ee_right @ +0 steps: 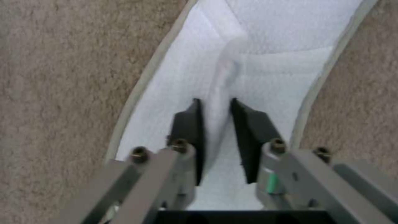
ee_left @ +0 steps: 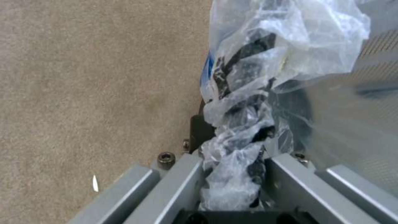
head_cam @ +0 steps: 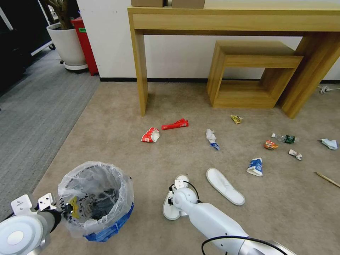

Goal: Pick up the trash bin and place the garbage on the floor into it.

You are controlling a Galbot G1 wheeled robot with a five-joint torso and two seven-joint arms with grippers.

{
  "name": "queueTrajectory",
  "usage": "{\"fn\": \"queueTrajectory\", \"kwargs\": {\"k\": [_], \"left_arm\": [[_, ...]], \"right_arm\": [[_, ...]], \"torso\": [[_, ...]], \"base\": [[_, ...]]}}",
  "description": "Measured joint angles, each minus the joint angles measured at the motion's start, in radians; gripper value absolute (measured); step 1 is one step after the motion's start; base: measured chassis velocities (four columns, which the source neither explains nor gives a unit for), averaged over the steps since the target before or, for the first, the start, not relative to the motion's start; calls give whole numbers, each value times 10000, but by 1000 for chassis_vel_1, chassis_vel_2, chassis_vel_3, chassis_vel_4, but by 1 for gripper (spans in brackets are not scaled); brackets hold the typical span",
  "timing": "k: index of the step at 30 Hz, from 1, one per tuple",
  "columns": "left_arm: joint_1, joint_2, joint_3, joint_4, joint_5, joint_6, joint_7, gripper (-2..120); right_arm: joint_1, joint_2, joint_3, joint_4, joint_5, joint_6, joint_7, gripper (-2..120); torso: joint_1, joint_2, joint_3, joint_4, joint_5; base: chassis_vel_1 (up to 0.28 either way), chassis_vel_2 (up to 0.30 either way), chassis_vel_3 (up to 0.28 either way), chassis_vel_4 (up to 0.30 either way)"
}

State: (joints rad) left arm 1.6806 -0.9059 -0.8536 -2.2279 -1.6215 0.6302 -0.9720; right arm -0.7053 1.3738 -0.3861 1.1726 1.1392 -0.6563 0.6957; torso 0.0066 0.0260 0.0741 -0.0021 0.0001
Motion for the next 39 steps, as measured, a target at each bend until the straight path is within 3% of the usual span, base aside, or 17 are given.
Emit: {"fn": "queueTrajectory", "kwargs": {"k": [4, 19, 26, 29, 30, 33, 34, 37, 39], "left_arm": [[-7, 5, 17, -21, -122, 6, -4, 0], [28, 24, -2, -29, -277, 39, -76, 0], [68, 0, -15, -45, -376, 49, -130, 0], [49, 98, -34, 43, -514, 52, -197, 0], [49, 98, -34, 43, -514, 52, -197, 0], [17, 145, -32, 105, -566, 61, -218, 0], [17, 145, -32, 105, -566, 61, -218, 0], [-2, 105, 18, 113, -575, 62, -236, 0], [-5, 58, 43, 110, -571, 62, -241, 0]], "right_arm": [[-77, -57, 91, 90, -5, 29, 24, 0], [1, -528, 178, 1044, 360, -193, 49, 0], [-278, -1031, 653, 2430, 38, 151, -629, 0], [-600, -1805, 1297, 3322, -2264, 2928, -4183, 0], [-600, -1805, 1297, 3322, -2264, 2928, -4183, 0], [-554, -2182, 1593, 3501, -2724, 5542, -7497, 0], [-554, -2182, 1593, 3501, -2724, 5542, -7497, 0], [-289, -2171, 1597, 3872, -1824, 6654, -9629, 0], [-196, -2082, 1509, 4078, -1378, 6689, -10131, 0]], "torso": [[0, 0, 0, 1, 1], [0, -1, 1, -1, -1], [0, 0, 1, 1, 0], [0, -1, 1, -2, -1], [0, -1, 1, -2, -1], [0, -1, 2, -4, 0], [0, -1, 2, -4, 0], [0, -1, 1, 0, -2], [0, -1, 1, 0, -2]], "base": [[0, 0, 0, 0], [0, 0, 0, 0], [0, 0, 0, 0], [0, 0, 0, 0], [0, 0, 0, 0], [0, 0, 0, 0], [0, 0, 0, 0], [0, 0, 0, 0], [0, 0, 0, 0]]}}
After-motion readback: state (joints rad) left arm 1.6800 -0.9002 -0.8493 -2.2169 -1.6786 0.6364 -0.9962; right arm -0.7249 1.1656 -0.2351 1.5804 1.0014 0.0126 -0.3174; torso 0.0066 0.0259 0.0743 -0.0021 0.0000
